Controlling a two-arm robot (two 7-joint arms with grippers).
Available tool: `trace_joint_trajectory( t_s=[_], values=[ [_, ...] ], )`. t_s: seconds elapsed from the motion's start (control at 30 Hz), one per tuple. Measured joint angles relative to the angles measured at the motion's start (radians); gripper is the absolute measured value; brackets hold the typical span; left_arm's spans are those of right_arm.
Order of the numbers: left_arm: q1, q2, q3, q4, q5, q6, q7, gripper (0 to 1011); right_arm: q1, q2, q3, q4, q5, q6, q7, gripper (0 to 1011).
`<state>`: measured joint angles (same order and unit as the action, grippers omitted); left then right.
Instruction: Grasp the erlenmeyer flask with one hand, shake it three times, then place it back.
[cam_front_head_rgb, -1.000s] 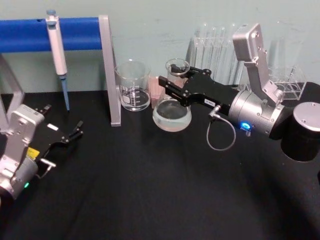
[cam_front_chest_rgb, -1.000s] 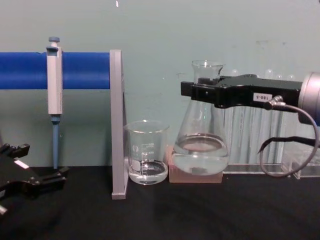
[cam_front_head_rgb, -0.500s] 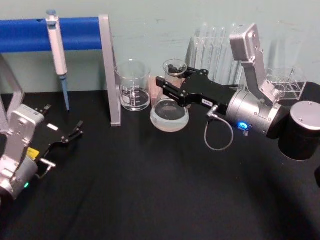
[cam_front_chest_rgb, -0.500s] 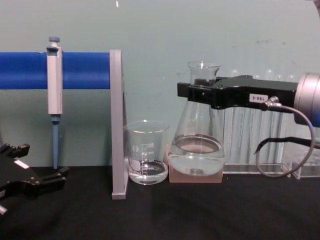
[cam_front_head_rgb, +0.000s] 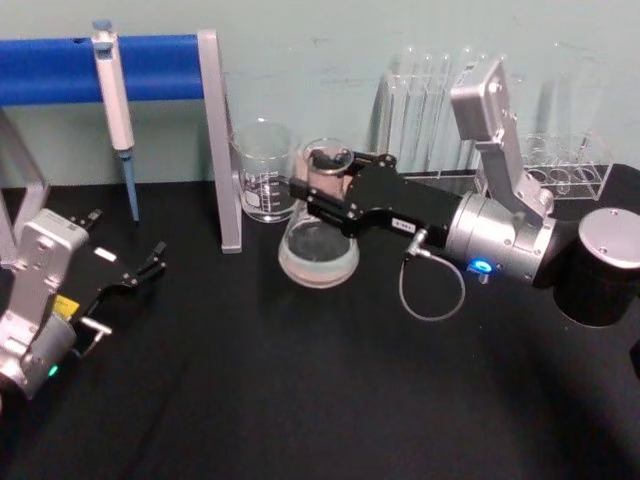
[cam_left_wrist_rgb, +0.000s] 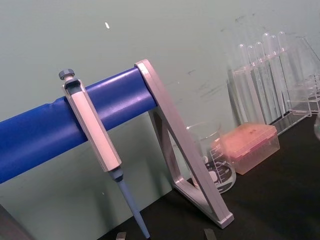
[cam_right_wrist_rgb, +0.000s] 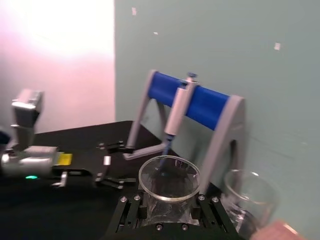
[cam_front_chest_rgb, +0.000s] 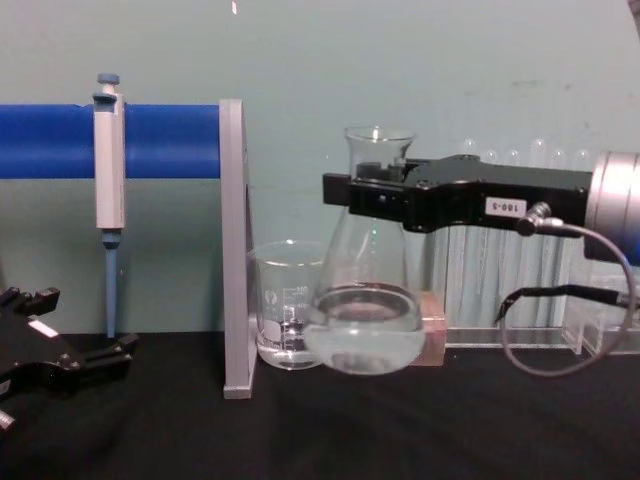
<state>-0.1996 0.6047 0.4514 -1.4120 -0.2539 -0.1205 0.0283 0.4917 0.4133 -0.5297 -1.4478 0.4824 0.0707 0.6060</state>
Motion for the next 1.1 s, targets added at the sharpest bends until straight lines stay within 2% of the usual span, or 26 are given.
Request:
trace_joint_trajectory(
  t_s=[0.33,0.73,1.1],
  values=[
    [0.0,0.0,0.0,0.0,0.0,0.0,0.0,1001,-0.012,0.045,-0.047,-0.046,0.037,-0.023,0.089,456],
    [0.0,0.0,0.0,0.0,0.0,0.0,0.0,1001,-0.032,0.104,-0.084,-0.102,0.076,-0.044,0.146,456],
    [0.0,0.0,0.0,0.0,0.0,0.0,0.0,1001,-0.025,0.13,-0.114,-0.113,0.092,-0.066,0.186,456]
  ],
)
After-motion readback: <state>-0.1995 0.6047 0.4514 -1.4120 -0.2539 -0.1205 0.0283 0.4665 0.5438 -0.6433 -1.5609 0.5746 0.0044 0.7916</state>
